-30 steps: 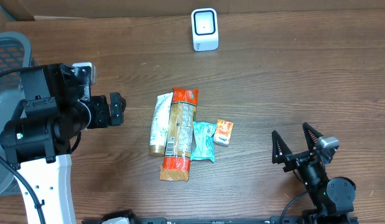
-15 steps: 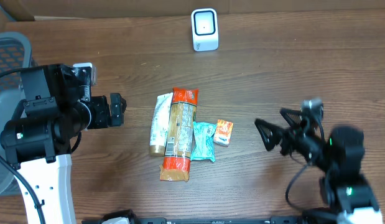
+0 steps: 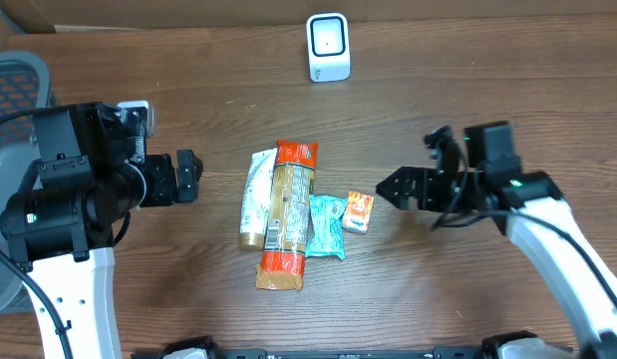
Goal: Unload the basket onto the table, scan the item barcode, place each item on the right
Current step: 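Reach the right gripper to the small orange box and grasp it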
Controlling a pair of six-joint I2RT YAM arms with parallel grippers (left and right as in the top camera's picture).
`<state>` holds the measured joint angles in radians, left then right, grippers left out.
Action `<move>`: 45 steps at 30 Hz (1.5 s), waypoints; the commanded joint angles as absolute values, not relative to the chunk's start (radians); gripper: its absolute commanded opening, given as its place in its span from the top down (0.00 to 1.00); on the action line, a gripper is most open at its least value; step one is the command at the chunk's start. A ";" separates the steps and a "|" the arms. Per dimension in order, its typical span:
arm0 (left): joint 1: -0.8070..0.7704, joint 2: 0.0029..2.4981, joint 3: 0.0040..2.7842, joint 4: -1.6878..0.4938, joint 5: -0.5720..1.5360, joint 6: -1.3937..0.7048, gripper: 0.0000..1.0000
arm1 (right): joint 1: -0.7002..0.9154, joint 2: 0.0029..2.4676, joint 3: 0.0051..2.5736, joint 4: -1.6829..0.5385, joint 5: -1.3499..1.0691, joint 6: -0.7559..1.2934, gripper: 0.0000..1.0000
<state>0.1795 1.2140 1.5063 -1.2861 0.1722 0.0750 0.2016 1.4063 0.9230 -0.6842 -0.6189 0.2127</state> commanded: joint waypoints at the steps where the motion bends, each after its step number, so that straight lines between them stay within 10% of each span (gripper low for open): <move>1: 0.185 1.217 1.525 -1.283 0.184 0.090 0.00 | 0.218 1.481 0.945 -0.640 -0.654 0.273 0.00; 23: 0.185 1.217 1.525 -1.283 0.184 0.090 0.00 | 0.373 1.578 0.903 -0.485 -0.393 0.379 0.37; 45: 0.185 1.217 1.525 -1.283 0.184 0.090 0.00 | 0.381 1.585 0.733 -0.291 -0.386 0.498 0.47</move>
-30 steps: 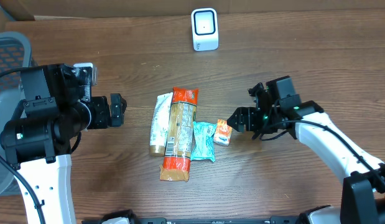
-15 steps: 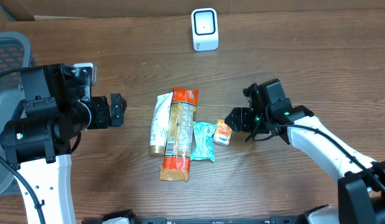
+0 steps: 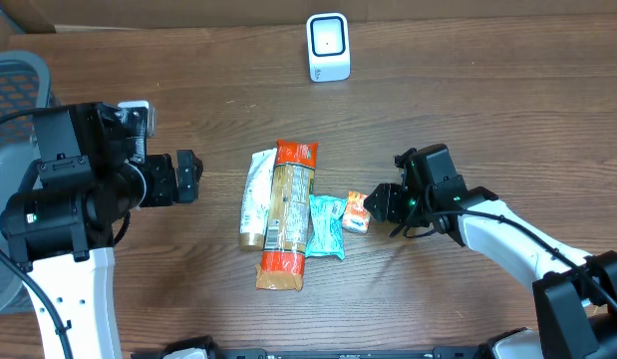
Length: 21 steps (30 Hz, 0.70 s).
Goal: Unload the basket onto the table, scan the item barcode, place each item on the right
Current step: 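Reach the right gripper to the small orange box and grasp it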
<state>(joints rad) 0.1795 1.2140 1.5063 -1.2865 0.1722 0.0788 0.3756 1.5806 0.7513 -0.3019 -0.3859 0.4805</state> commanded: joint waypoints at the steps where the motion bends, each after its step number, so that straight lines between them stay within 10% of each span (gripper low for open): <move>1: 0.184 1.217 1.525 -1.283 0.184 0.090 0.00 | 0.381 1.585 0.731 -0.290 -0.386 0.498 0.46; 16: 0.185 1.217 1.525 -1.283 0.183 0.090 0.00 | 0.426 1.686 0.730 -0.221 -0.385 0.498 0.51; 21: 0.185 1.217 1.525 -1.283 0.184 0.090 0.00 | 0.426 1.712 0.730 -0.207 -0.390 0.498 0.83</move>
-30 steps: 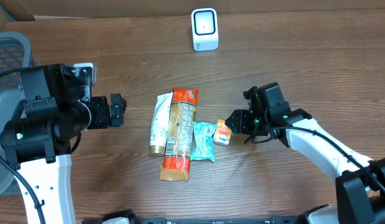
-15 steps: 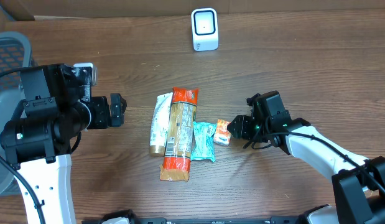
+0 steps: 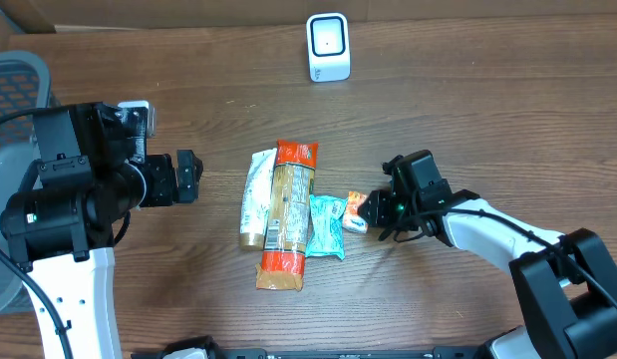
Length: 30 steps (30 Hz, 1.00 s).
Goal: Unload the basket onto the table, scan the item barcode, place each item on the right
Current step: 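Reach the right gripper to the small orange box and grasp it, then carry the orange box with the right gripper to the white scanner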
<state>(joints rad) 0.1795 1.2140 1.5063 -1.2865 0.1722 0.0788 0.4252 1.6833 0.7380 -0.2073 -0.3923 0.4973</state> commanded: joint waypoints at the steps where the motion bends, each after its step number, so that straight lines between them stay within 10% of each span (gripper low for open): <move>1: 0.185 1.217 1.525 -1.283 0.183 0.091 0.00 | 0.426 1.712 0.730 -0.210 -0.390 0.498 0.90; 16: 0.185 1.217 1.525 -1.283 0.184 0.091 0.01 | 0.258 1.586 0.842 -0.342 -0.899 0.181 0.96; 30: 0.185 1.217 1.525 -1.283 0.184 0.090 0.00 | 0.217 1.542 1.147 -0.433 -1.287 0.282 0.96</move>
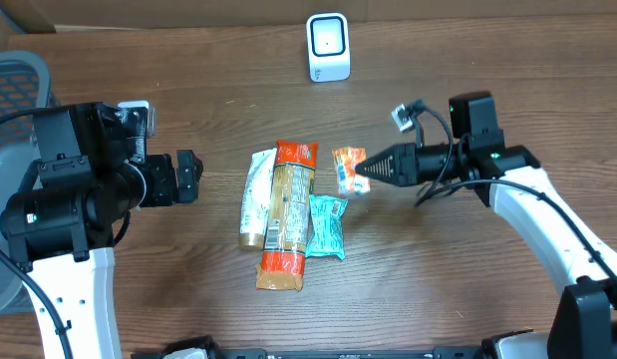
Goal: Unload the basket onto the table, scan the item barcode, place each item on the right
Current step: 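Carry the orange box with the right gripper to the white scanner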
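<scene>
In the overhead view my right gripper [363, 176] is shut on a small orange packet [348, 169] and holds it above the table, right of the item pile. The white barcode scanner [328, 46] stands at the table's far edge, well behind the packet. On the table lie a long orange-and-tan package [285, 213], a white tube [255, 198] to its left and a teal packet [325, 226] to its right. My left gripper [189, 177] hovers left of the pile; its fingers' gap is not readable.
A grey chair back [14, 80] shows at the far left edge. Bare wooden tabletop [467, 90] lies between the scanner and my right arm.
My right gripper was down at the orange packet beside the teal packet. Now it holds that packet lifted, farther back and slightly left, with the arm drawn back to the right.
At first my right gripper hung right of the pile, clear of the orange packet on the table. It then stood close to the packet, then on it. Now the packet is off the table in my right gripper. My left arm has not moved.
</scene>
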Controlling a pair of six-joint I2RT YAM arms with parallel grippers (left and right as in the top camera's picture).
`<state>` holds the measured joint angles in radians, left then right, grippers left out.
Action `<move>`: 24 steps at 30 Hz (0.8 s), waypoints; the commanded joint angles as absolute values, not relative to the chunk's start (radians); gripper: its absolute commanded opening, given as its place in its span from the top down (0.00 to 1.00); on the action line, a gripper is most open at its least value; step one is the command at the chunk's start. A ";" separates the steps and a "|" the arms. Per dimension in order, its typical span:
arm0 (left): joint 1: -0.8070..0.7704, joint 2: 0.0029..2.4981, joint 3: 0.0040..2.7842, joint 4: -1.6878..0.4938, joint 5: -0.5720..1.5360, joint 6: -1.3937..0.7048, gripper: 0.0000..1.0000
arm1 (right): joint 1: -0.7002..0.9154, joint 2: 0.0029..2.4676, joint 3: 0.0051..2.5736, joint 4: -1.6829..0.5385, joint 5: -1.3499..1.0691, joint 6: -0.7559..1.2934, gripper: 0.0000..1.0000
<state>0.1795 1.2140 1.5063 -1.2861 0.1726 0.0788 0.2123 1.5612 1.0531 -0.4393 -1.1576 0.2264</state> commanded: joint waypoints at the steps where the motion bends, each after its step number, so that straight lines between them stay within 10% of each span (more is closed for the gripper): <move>1: 0.185 1.217 1.525 -1.283 0.184 0.090 0.00 | 0.218 1.542 1.176 -0.433 -1.312 0.306 0.97; 9: 0.185 1.217 1.525 -1.283 0.183 0.090 0.00 | 0.260 1.542 1.319 -0.448 -1.145 0.404 0.97; 18: 0.185 1.217 1.525 -1.283 0.184 0.090 0.00 | 0.508 1.589 1.317 -0.504 0.106 0.165 0.96; 24: 0.185 1.217 1.525 -1.283 0.184 0.090 0.00 | 0.601 1.654 1.317 -0.299 0.437 -0.031 0.97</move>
<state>0.1795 1.2140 1.5063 -1.2861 0.1726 0.0788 0.5991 1.6299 1.2995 -0.3748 0.1329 0.1070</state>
